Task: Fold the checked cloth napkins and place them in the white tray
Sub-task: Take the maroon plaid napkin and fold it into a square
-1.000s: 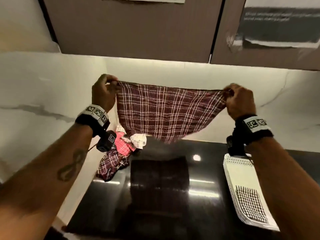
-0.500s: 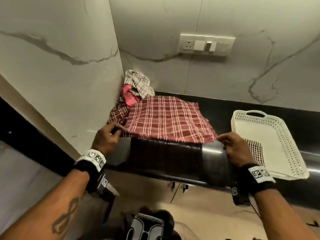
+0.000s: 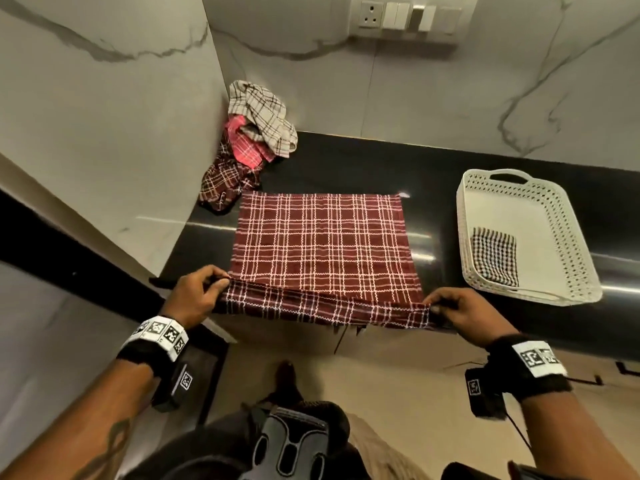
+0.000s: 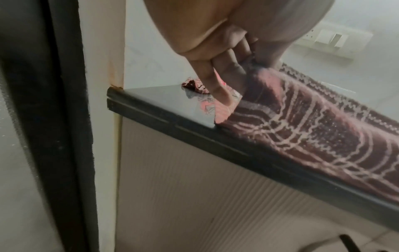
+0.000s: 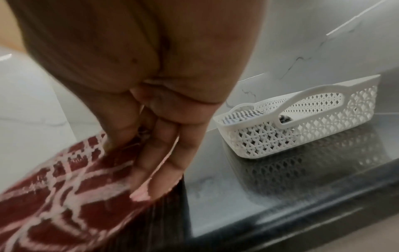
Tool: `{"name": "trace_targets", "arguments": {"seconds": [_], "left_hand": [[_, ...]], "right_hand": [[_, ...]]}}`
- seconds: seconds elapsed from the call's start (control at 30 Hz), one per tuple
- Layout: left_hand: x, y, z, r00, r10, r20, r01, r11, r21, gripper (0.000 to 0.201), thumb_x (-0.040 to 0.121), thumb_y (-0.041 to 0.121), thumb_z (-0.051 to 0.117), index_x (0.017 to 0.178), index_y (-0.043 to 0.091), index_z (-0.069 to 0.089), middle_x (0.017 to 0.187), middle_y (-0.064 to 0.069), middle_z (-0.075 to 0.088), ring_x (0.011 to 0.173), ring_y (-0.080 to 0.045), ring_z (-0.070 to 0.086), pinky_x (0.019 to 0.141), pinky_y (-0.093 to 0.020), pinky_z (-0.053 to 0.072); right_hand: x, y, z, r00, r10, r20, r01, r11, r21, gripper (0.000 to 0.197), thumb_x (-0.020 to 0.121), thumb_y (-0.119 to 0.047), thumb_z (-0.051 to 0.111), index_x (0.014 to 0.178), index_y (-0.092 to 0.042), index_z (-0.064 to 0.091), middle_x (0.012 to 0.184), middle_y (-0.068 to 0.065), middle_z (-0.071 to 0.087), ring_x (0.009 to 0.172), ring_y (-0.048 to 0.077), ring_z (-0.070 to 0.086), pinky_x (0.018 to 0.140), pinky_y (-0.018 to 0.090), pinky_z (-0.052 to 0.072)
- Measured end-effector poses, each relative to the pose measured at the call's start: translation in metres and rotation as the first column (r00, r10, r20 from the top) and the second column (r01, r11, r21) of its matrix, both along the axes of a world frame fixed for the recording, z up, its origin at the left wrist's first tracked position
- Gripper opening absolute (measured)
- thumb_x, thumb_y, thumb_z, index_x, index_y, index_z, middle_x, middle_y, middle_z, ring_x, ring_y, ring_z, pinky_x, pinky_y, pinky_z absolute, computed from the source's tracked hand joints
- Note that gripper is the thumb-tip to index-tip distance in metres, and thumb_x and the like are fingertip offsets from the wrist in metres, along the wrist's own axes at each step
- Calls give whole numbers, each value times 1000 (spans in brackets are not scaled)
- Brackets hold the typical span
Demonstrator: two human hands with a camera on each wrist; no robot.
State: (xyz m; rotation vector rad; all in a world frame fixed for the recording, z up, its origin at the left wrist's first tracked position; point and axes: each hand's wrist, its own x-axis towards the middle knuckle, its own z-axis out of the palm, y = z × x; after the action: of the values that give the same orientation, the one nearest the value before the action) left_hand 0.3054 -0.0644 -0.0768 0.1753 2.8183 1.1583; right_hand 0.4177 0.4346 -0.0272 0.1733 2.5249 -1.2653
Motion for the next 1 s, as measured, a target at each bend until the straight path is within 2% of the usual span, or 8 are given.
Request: {"name": "trace_targets", "arguments": {"seconds": [0.1,0.3,0.37,0.47,0.53,0.63,0.7,1.0], "left_hand": [[-16,4,7,1000,19,7,-19,998,61,3,93,16,68,91,19,68,84,3,72,80,-14,68,74,-31,54],[-90,15,21,992,122,-19,-119,988,99,3,94,16,66,95,16,69,91,-3,71,85,-19,66,77,-28,48],[-121,20,23,992,124,1,-123,990,65,3,93,18,68,95,16,70,91,-3,70,86,-19,64,79,-29,46],[-170,27,17,993,114,5,-114,992,-53,6,91,25,70,93,20,72,91,-1,71,87,-20,65,82,-33,49],[-198,34,9,992,128,19,-125,988,-93,2,90,28,70,89,26,71,90,0,72,87,-21,65,84,-34,51],[-229,47,-7,988,140,70,-131,984,-120,9,90,21,70,93,14,74,94,-7,73,88,-24,64,82,-30,46],[-238,54,-17,987,138,79,-127,982,-137,11,90,19,70,94,9,74,95,-12,74,90,-27,66,83,-32,46],[-249,61,-40,984,170,58,-163,981,-101,14,94,21,64,99,11,72,92,-9,72,79,-16,58,78,-27,42]], "right_hand": [[-14,0,17,998,-65,2,65,994,-89,18,94,3,60,95,-8,73,83,3,75,74,11,70,65,20,56],[-103,8,0,945,-253,-207,266,963,38,8,88,-9,72,87,-16,69,82,0,73,78,18,70,73,22,55],[-140,9,-9,931,-290,-221,311,948,70,12,88,-8,72,84,-19,69,82,0,71,80,19,68,72,19,52],[-192,10,-24,906,-365,-215,392,914,101,16,89,-9,69,83,-23,69,87,-2,71,85,18,69,81,34,56],[-222,11,-32,893,-396,-215,429,892,140,12,90,-10,68,86,-21,70,90,-1,71,86,16,67,83,31,52],[-257,13,-49,883,-432,-182,462,868,182,10,89,-12,70,88,-22,67,91,2,71,88,19,66,86,30,52],[-268,13,-60,870,-467,-160,492,845,208,10,88,-14,69,86,-24,67,89,2,71,88,20,67,88,35,54],[-282,10,-81,820,-552,-152,571,769,288,8,90,-10,65,87,-14,72,93,6,72,83,18,59,80,24,44]]}}
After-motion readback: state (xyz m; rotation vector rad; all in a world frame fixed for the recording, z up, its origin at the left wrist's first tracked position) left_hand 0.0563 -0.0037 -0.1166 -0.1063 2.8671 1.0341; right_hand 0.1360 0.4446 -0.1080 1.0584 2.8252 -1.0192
